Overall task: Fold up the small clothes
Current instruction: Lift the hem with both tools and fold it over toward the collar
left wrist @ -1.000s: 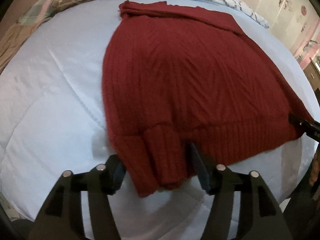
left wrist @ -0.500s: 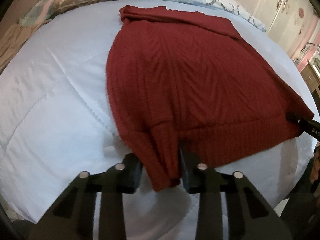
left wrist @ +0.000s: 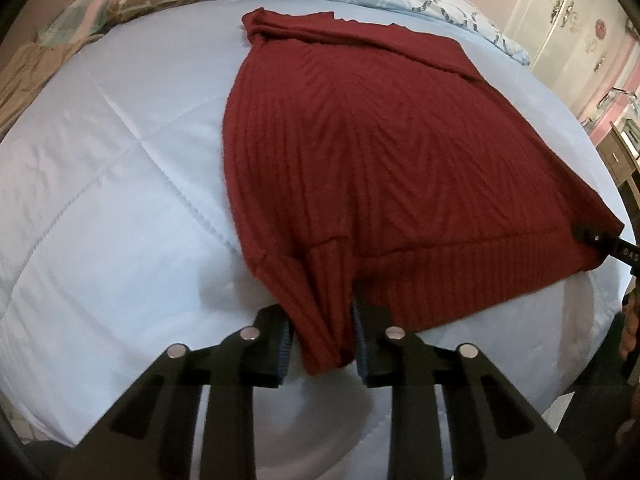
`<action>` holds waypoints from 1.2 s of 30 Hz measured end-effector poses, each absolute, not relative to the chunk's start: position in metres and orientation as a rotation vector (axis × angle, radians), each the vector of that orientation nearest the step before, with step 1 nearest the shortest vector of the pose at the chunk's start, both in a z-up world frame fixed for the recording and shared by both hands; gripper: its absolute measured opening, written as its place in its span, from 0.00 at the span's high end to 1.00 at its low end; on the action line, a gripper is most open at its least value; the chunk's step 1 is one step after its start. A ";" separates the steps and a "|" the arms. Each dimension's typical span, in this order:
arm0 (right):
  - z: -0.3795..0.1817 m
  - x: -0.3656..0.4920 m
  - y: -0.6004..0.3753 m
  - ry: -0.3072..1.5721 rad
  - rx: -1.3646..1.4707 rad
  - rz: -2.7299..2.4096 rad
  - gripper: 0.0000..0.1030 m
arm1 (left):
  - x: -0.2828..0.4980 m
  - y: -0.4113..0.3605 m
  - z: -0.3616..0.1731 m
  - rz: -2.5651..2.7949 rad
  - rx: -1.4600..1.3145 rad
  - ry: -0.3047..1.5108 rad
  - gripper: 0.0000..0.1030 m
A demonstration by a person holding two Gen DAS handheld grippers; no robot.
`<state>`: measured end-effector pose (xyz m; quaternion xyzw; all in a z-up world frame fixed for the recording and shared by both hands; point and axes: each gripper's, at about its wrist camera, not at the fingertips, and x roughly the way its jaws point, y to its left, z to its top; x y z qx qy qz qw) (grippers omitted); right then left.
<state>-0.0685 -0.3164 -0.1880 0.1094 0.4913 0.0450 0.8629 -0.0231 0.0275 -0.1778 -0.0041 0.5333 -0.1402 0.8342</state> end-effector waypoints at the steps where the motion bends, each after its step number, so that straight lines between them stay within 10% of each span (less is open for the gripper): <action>1: -0.185 -0.068 -0.315 1.020 0.221 0.097 0.82 | -0.023 0.028 -0.175 -0.301 -0.015 1.122 0.79; 36: -0.110 0.114 -0.320 0.700 0.135 0.090 0.83 | 0.165 -0.001 -0.099 -0.242 0.160 0.772 0.81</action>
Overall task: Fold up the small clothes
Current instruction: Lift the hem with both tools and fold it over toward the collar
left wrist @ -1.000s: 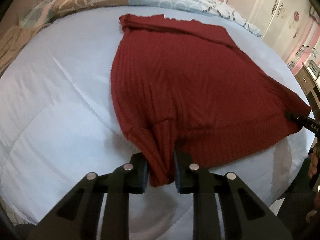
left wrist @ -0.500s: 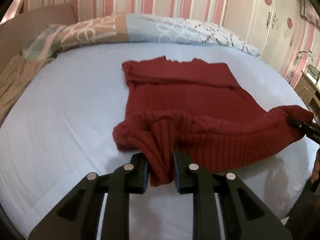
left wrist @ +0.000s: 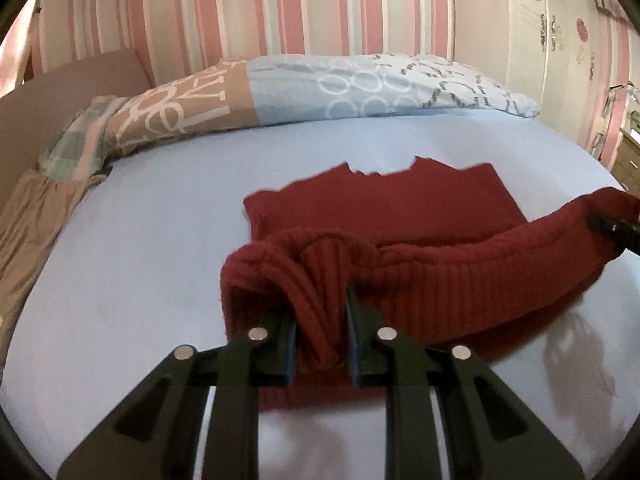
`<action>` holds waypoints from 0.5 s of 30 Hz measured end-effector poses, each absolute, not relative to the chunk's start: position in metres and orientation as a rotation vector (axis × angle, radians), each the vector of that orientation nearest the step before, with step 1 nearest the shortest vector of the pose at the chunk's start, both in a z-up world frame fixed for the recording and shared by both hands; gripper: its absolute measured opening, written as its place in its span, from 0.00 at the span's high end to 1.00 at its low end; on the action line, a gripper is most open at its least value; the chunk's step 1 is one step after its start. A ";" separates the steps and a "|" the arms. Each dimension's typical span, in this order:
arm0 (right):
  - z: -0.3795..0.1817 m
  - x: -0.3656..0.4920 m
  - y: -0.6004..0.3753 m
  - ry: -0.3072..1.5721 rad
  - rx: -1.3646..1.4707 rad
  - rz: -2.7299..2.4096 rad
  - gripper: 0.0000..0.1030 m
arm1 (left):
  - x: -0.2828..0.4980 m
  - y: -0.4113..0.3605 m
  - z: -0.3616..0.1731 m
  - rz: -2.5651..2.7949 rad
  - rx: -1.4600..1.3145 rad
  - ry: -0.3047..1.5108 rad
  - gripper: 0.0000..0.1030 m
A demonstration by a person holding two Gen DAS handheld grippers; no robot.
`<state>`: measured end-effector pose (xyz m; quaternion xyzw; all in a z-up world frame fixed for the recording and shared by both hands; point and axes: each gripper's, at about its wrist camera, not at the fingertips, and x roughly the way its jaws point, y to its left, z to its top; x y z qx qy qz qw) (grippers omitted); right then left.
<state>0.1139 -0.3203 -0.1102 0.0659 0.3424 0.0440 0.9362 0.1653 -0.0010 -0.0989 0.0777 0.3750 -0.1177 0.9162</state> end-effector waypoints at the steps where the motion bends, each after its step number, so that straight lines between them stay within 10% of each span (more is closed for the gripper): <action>1: -0.110 0.125 -0.321 0.697 0.135 0.088 0.83 | 0.177 -0.001 -0.099 -0.240 0.157 0.769 0.81; 15: -0.140 0.272 -0.331 0.735 0.141 0.046 0.83 | 0.330 -0.020 -0.126 -0.220 0.210 0.796 0.81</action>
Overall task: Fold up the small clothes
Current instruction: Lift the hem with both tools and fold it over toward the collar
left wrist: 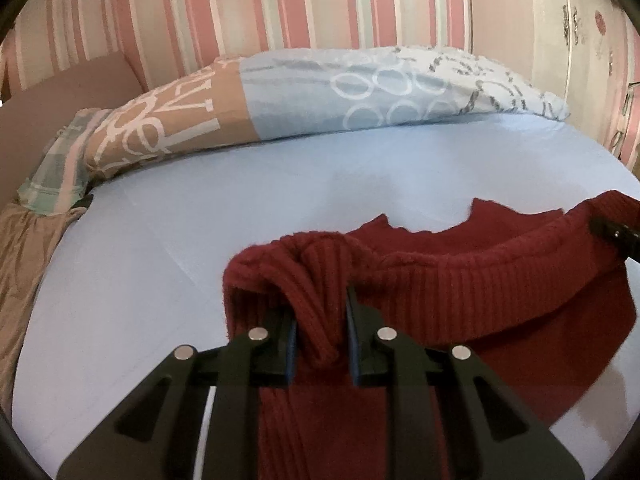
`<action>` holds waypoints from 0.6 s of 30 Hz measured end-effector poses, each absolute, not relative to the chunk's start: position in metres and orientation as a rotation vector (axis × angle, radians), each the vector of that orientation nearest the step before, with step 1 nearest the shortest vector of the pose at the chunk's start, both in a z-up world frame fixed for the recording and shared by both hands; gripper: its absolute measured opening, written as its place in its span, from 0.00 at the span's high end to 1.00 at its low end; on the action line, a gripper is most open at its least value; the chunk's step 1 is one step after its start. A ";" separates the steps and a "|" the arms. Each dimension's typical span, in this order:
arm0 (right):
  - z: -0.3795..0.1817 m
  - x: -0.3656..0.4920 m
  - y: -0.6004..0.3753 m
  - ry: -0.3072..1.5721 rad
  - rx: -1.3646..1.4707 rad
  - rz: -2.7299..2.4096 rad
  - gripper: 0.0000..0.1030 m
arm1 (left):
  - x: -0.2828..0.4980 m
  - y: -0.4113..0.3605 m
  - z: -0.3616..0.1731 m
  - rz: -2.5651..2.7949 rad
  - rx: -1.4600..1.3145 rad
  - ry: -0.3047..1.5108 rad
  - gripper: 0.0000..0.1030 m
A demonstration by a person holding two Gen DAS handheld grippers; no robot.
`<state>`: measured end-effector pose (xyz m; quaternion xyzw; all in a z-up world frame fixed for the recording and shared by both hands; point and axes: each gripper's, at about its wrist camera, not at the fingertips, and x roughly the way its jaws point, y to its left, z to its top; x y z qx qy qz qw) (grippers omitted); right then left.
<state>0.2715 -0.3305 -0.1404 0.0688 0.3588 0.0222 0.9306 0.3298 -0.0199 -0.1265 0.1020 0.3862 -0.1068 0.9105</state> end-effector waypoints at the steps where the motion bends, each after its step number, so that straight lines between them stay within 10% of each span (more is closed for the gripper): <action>1: -0.146 0.275 -0.331 0.742 0.138 0.043 0.83 | 0.334 -0.021 -0.131 -0.219 0.215 0.803 0.81; 13: -0.190 0.294 -0.329 0.823 0.093 0.034 0.82 | 0.353 -0.020 -0.181 -0.227 0.232 0.884 0.79; 18: -0.185 0.296 -0.334 0.831 0.122 0.055 0.76 | 0.352 -0.007 -0.171 -0.249 0.177 0.891 0.60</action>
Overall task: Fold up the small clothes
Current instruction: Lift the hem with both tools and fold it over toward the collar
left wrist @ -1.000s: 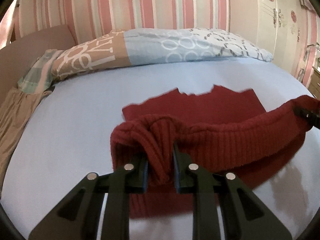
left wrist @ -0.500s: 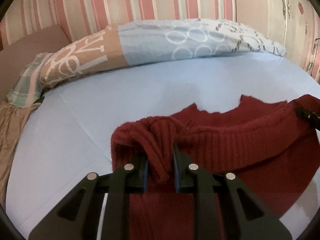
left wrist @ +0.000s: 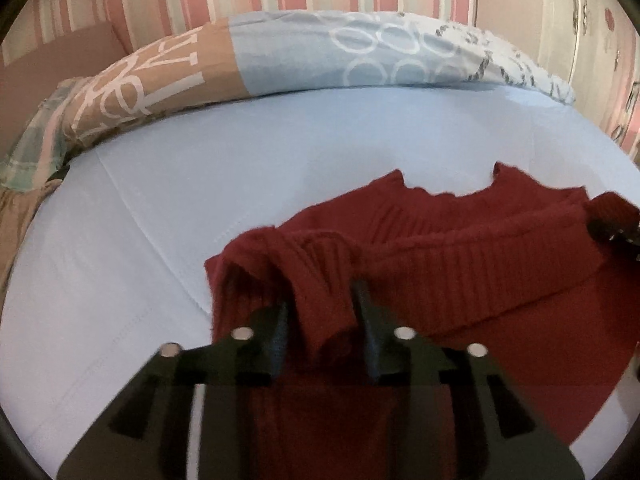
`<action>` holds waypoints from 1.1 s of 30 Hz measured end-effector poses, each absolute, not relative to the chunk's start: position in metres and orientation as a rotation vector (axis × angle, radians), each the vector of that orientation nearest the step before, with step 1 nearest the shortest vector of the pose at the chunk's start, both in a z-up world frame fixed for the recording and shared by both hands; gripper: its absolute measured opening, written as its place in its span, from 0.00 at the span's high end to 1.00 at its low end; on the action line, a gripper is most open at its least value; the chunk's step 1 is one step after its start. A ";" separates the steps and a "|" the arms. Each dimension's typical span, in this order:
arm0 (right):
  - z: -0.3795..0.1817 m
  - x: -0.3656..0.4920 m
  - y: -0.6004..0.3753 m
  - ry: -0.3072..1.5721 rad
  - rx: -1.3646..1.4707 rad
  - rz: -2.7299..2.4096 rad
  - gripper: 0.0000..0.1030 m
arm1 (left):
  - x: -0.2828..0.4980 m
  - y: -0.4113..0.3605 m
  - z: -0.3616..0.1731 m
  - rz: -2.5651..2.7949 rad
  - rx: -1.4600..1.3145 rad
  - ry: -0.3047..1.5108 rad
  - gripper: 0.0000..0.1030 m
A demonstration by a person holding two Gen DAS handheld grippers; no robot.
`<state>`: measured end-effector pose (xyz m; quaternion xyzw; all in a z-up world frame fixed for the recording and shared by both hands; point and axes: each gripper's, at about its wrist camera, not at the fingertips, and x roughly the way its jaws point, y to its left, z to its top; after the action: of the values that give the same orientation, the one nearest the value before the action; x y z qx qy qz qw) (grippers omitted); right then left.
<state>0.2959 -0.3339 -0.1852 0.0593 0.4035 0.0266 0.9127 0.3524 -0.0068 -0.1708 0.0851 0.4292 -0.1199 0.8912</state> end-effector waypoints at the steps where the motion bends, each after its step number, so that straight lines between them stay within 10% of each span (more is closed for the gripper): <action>1: -0.183 0.295 -0.334 0.828 0.123 0.065 0.71 | 0.352 -0.004 -0.168 -0.243 0.178 0.887 0.49; 5: -0.163 0.282 -0.337 0.747 0.140 0.071 0.40 | 0.345 0.010 -0.153 -0.240 0.159 0.869 0.46; 21: -0.154 0.233 -0.346 0.729 0.098 0.039 0.30 | 0.301 0.023 -0.142 -0.179 0.181 0.814 0.47; 33: -0.181 0.263 -0.320 0.806 0.051 0.105 0.42 | 0.340 -0.019 -0.179 -0.233 0.242 0.876 0.47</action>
<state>0.2631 -0.3201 -0.1808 0.0246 0.3922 0.0510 0.9181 0.3400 -0.0189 -0.1789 0.1168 0.4219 -0.1122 0.8921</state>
